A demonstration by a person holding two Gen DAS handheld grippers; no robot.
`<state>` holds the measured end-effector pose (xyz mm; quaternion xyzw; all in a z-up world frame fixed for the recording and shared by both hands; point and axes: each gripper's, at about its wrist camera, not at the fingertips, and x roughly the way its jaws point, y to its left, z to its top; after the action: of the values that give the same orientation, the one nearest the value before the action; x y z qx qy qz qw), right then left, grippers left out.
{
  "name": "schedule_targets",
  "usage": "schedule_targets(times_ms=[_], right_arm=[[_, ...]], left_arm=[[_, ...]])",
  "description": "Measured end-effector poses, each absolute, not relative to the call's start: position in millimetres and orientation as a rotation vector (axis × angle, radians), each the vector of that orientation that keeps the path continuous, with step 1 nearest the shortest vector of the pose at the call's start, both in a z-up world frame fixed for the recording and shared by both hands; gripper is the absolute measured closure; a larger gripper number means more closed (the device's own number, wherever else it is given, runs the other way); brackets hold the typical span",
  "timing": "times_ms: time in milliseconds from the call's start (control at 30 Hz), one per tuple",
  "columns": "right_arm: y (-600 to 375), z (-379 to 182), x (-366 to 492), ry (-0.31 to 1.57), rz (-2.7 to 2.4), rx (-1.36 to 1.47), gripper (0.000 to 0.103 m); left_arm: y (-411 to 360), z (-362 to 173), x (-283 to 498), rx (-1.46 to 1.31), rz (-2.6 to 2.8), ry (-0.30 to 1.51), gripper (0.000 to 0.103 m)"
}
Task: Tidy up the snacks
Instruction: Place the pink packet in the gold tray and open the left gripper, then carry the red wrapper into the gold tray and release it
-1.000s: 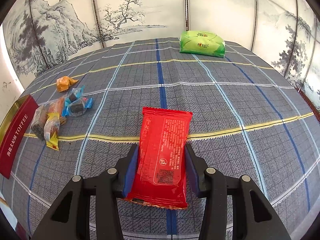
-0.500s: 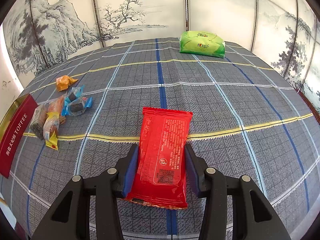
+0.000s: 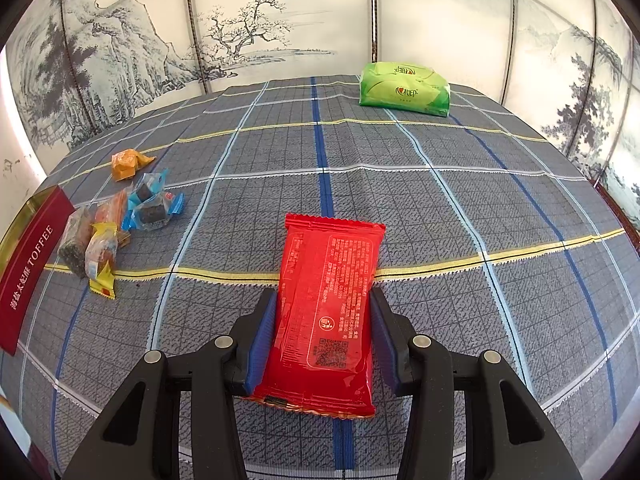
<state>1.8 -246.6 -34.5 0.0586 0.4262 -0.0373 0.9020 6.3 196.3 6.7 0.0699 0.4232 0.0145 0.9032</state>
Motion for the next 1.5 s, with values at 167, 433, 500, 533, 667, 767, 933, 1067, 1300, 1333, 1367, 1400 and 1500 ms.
schedule_targets(times_ms=[167,433,500,533,667,767,933,1067,1300,1333,1367,1400,1500], right_arm=[[-245.3,-34.6,2.1,0.882,-0.077,0.120,0.057],[-245.3,-34.4,2.2,0.882,-0.078,0.119,0.057],[-246.3,-34.5,2.2,0.882,-0.078,0.119,0.057],[-245.5,-34.3,2.2,0.883,-0.078,0.119,0.057],[-244.8,-34.0,2.1,0.883,-0.078,0.118,0.057],[-244.5,-33.8,2.0,0.885,-0.078,0.118,0.057],[-246.7,-32.8,2.3,0.900,-0.052,0.150,0.057],[-242.0,-31.0,-5.2,0.907,-0.017,0.188,0.057],[-228.4,-21.9,-33.4,0.908,0.051,0.267,0.057],[-224.2,-18.9,-36.6,0.905,0.063,0.274,0.057],[-219.3,-14.5,-39.4,0.899,0.079,0.282,0.057],[-214.8,-9.6,-42.2,0.892,0.097,0.288,0.057],[-194.5,10.9,-46.1,0.864,0.170,0.294,0.057]], left_arm=[[207.8,2.0,11.1,0.109,0.041,0.896,0.081],[219.5,1.5,14.1,0.074,0.040,0.892,0.081],[222.1,1.8,15.1,0.072,0.044,0.891,0.081],[223.5,2.5,15.4,0.070,0.047,0.890,0.081],[230.7,6.9,15.9,0.033,0.045,0.888,0.078],[231.8,9.0,14.4,0.035,0.063,0.882,0.066],[222.2,12.7,6.8,0.065,0.067,0.869,0.043],[211.9,18.6,0.7,0.096,0.072,0.838,0.031],[205.0,30.1,-9.0,0.119,0.081,0.791,0.019],[206.3,30.6,-9.5,0.114,0.085,0.791,0.018],[208.1,30.8,-9.7,0.107,0.088,0.794,0.018],[210.0,30.8,-10.0,0.100,0.090,0.794,0.018],[215.7,30.0,-11.4,0.080,0.104,0.796,0.018]])
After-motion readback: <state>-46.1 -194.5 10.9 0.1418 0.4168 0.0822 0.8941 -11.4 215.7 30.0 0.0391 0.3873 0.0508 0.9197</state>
